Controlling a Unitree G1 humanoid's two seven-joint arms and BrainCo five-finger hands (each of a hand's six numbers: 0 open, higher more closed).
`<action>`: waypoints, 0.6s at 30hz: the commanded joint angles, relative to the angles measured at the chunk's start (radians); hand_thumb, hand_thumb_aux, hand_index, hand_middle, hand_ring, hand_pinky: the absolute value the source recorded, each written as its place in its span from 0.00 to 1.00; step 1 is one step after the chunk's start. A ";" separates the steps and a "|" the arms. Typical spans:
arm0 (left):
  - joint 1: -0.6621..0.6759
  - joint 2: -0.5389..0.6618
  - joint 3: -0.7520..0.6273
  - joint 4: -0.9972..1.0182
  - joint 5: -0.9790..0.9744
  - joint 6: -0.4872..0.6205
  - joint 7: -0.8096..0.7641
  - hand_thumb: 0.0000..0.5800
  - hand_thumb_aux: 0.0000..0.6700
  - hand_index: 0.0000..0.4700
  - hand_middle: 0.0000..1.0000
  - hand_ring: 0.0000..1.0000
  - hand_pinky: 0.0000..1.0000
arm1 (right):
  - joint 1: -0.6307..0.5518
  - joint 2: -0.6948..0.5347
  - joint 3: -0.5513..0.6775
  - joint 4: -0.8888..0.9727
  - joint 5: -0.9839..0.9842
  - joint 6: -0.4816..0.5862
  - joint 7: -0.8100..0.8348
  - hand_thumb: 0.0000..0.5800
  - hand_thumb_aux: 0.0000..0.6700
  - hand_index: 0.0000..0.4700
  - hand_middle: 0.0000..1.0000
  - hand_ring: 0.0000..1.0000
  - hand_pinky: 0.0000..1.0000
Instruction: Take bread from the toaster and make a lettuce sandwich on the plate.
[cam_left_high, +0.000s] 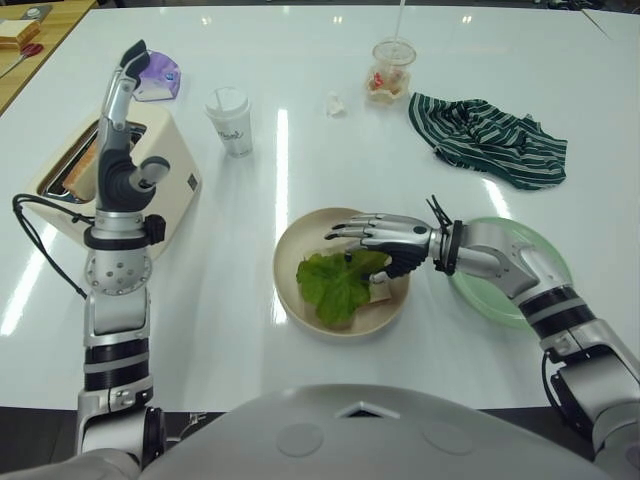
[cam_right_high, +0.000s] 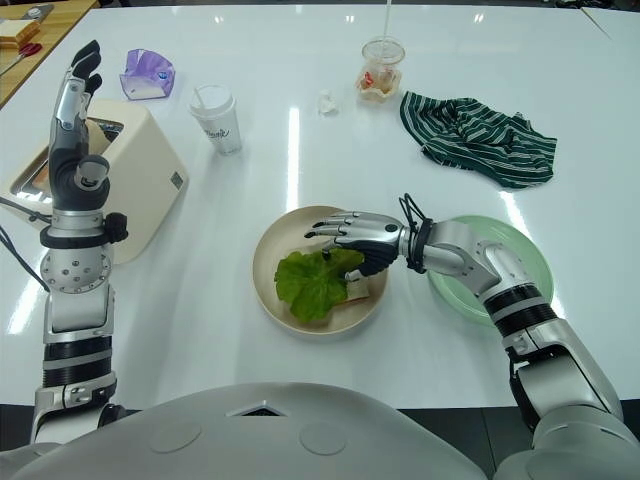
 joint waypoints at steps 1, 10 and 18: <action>0.011 0.000 -0.002 0.011 0.001 -0.002 0.000 0.00 0.00 0.00 0.00 0.00 0.00 | -0.017 -0.004 -0.009 0.001 -0.018 0.004 -0.013 0.00 0.00 0.00 0.00 0.00 0.00; 0.021 0.002 0.012 -0.086 0.019 0.015 -0.001 0.00 0.00 0.00 0.00 0.00 0.00 | -0.050 -0.021 -0.059 -0.031 -0.023 0.017 -0.050 0.00 0.00 0.00 0.00 0.00 0.00; 0.047 0.297 0.355 -0.298 0.159 0.294 -0.187 0.00 0.00 0.00 0.00 0.00 0.00 | 0.060 -0.055 -0.188 -0.234 0.066 0.097 -0.053 0.00 0.00 0.00 0.00 0.00 0.00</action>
